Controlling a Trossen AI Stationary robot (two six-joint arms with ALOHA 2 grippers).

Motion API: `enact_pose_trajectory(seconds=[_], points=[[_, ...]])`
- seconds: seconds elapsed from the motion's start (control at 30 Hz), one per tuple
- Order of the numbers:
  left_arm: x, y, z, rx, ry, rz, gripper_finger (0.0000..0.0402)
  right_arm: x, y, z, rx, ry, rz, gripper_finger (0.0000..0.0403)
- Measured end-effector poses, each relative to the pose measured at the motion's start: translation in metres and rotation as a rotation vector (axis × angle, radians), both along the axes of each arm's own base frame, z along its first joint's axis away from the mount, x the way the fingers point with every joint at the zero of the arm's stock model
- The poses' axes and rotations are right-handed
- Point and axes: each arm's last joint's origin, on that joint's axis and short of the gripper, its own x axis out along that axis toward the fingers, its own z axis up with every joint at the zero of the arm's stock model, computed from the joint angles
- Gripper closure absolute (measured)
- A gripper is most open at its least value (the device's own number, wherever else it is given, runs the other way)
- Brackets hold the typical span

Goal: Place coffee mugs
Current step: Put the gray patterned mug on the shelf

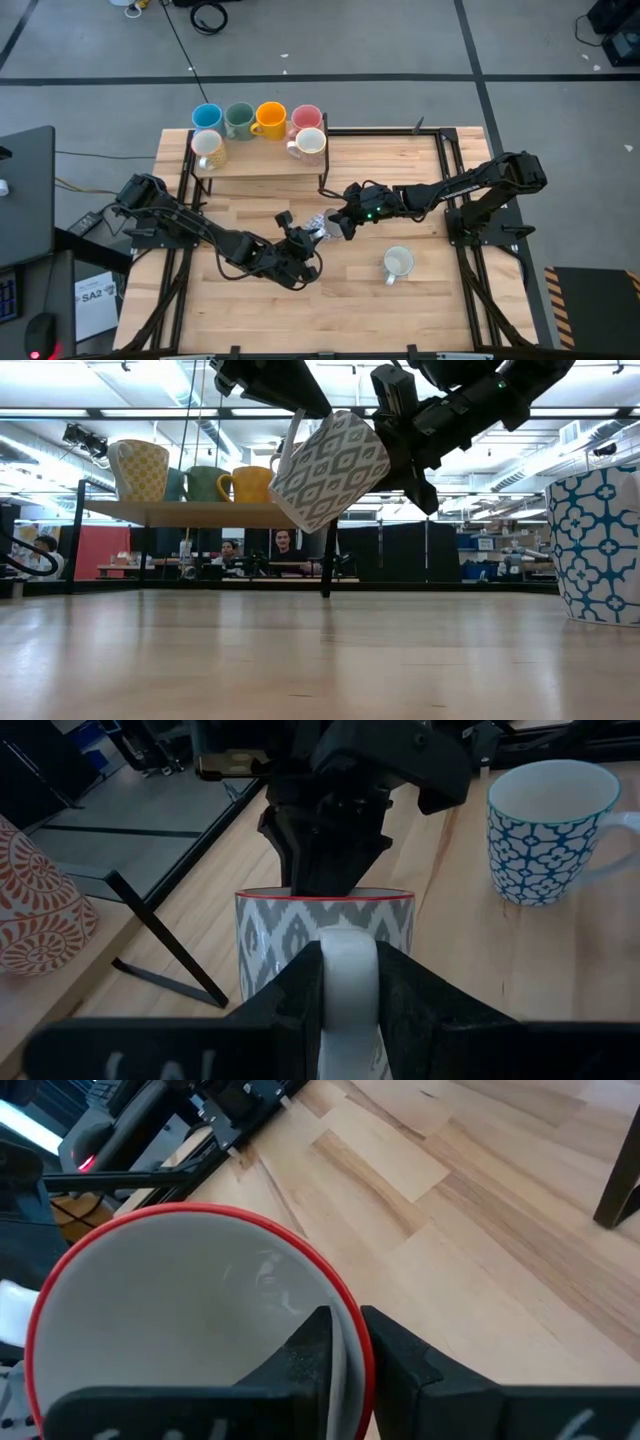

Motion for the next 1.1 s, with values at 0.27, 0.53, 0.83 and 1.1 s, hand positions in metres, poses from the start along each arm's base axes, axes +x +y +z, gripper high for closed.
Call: enact_pose_trajectory(seconds=[0.27,0.53,0.83,1.1], points=[[0.000,0.000,0.000,-0.003,0.000,-0.003,0.0322,0.000,0.002,0.000,0.002,0.000,0.056,0.0293],[-0.001,-0.001,0.000,0.003,0.001,0.000,0.0323,0.000,0.002,0.001,-0.049,-0.004,0.090,0.0231],[-0.004,-0.008,0.001,0.026,-0.012,0.005,0.0323,0.000,0.000,0.001,-0.045,-0.004,0.160,0.0228],[-0.010,-0.015,0.005,0.030,-0.060,0.038,0.0323,-0.006,-0.008,0.016,-0.083,-0.048,0.152,0.0228]])
